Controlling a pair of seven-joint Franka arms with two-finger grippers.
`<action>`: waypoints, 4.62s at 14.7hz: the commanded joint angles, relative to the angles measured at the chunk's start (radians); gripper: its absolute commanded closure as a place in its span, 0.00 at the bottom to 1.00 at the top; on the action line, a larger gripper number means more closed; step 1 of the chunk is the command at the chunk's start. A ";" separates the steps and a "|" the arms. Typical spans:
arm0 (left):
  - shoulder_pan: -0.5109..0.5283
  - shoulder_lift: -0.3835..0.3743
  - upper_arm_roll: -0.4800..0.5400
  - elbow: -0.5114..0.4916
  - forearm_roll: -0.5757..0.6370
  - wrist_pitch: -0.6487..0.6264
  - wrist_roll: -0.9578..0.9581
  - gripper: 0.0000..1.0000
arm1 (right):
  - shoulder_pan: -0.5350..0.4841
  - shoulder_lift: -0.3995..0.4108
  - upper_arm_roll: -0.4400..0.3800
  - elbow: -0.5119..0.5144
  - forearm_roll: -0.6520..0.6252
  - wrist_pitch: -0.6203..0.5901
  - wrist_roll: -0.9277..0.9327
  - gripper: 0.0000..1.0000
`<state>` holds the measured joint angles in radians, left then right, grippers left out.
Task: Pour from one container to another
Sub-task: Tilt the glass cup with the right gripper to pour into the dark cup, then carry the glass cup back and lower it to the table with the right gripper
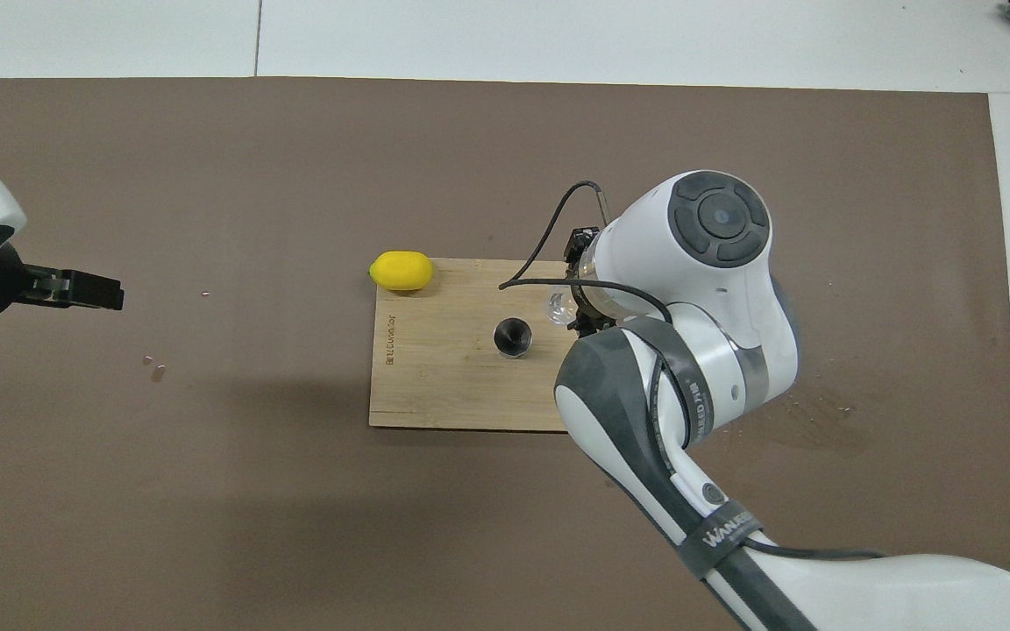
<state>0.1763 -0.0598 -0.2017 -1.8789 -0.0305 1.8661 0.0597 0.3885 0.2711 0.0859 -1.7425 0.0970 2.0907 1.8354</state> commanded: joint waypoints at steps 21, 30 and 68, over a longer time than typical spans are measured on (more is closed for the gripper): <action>0.077 -0.037 0.042 -0.006 0.037 -0.025 -0.115 0.00 | 0.130 0.002 0.000 0.014 -0.333 0.031 0.034 1.00; 0.042 -0.003 0.039 0.050 0.040 -0.011 -0.188 0.00 | 0.141 0.000 0.001 0.014 -0.358 0.025 0.033 1.00; -0.008 -0.032 0.036 0.034 0.040 -0.074 -0.265 0.00 | -0.100 -0.010 0.001 -0.081 0.189 0.031 -0.053 1.00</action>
<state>0.1655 -0.0759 -0.1657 -1.8382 -0.0028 1.7903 -0.2037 0.3497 0.2838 0.0778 -1.7661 0.1997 2.1105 1.8463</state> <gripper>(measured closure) 0.000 0.493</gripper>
